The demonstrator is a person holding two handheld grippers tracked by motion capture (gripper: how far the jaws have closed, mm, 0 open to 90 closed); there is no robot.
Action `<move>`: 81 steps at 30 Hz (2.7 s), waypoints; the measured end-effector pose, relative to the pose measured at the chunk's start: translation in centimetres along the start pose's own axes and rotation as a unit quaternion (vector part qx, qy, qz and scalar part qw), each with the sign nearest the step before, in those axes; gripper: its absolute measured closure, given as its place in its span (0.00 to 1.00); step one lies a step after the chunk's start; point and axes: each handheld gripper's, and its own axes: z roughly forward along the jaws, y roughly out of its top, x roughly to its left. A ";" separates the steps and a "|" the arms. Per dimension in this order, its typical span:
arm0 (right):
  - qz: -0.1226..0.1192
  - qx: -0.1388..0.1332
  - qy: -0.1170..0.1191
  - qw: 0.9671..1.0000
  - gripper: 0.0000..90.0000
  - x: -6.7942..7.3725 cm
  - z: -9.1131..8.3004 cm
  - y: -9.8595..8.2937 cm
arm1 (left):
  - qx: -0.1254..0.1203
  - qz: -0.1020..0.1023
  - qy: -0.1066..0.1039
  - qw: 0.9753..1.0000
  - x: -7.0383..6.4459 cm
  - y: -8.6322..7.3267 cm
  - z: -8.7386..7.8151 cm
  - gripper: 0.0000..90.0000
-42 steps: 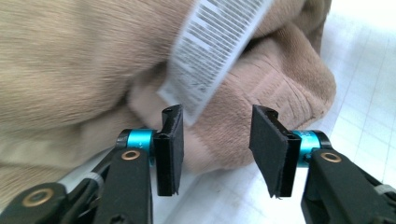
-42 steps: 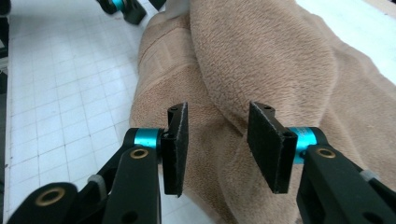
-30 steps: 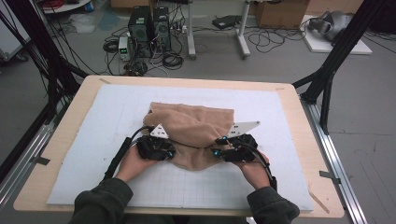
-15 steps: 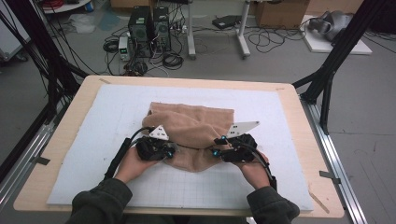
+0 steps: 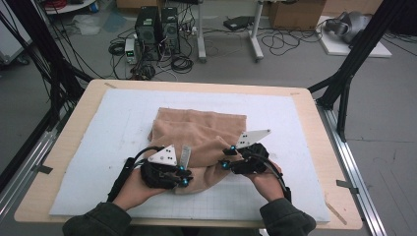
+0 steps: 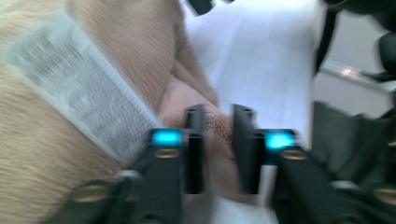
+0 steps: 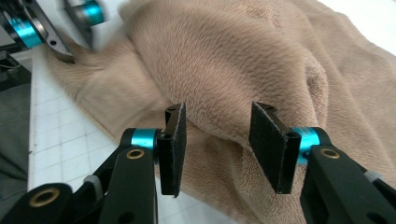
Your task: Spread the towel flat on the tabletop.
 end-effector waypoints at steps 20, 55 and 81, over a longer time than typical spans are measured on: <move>0.013 0.050 0.000 0.999 0.75 -2.2 3.6 -1.4 | 0.047 -0.047 0.112 0.991 6.0 -3.1 0.8 0.71; 0.067 0.069 -0.047 0.994 0.91 -8.8 3.0 0.0 | -0.026 -0.137 0.144 0.980 14.3 1.8 2.5 0.86; 0.015 0.030 0.008 0.999 0.64 -0.7 1.4 0.0 | -0.022 -0.101 0.071 0.992 8.7 -3.2 -1.4 0.66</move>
